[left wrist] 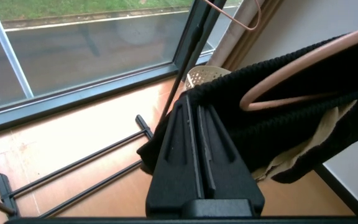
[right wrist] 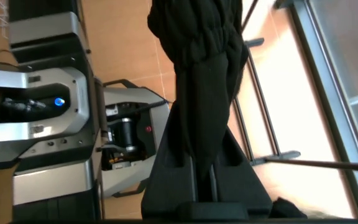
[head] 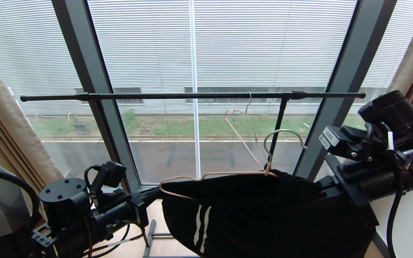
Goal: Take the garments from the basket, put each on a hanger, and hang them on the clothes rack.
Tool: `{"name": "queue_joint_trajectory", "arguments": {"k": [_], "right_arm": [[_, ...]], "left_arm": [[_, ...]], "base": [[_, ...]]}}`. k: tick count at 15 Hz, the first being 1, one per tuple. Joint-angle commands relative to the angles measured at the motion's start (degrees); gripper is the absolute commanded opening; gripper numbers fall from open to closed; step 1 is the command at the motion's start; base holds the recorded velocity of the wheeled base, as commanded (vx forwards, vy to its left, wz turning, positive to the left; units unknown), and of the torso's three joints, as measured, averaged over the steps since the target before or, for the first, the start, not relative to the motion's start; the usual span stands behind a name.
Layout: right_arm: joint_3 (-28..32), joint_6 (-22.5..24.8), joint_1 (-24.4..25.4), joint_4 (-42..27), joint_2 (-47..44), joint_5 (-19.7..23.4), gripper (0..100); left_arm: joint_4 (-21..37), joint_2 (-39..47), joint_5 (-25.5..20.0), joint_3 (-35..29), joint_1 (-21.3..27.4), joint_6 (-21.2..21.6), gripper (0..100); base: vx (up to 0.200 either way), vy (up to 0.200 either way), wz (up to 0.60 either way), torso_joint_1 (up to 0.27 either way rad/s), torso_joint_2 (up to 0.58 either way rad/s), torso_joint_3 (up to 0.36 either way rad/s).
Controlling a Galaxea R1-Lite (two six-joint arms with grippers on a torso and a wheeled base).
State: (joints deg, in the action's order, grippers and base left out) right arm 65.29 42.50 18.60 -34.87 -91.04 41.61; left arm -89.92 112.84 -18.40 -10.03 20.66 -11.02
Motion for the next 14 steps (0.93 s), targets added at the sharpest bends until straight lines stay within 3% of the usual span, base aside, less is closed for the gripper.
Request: {"name": "queue_joint_trajectory", "arguments": {"k": [1, 8, 14], "right_arm": [[-2.5, 0.0, 0.1, 1.7, 0.2, -0.7, 0], [-5.4, 0.0, 0.2, 3.3, 0.2, -1.4, 0], [-6.6, 0.0, 0.4, 3.4, -0.2, -6.2, 0]], "left_arm": [[-0.1, -1.0, 0.0, 0.0, -0.2, 0.0, 0], [-0.1, -1.1, 0.0, -0.2, -1.4, 1.2, 0], [-0.1, -1.3, 0.0, -0.2, -1.4, 1.5, 0]], "base": [[0.000, 0.000, 0.00, 0.000, 0.00, 0.000], [0.000, 0.000, 0.00, 0.000, 0.00, 0.000], [0.000, 0.000, 0.00, 0.000, 0.00, 0.000]]}}
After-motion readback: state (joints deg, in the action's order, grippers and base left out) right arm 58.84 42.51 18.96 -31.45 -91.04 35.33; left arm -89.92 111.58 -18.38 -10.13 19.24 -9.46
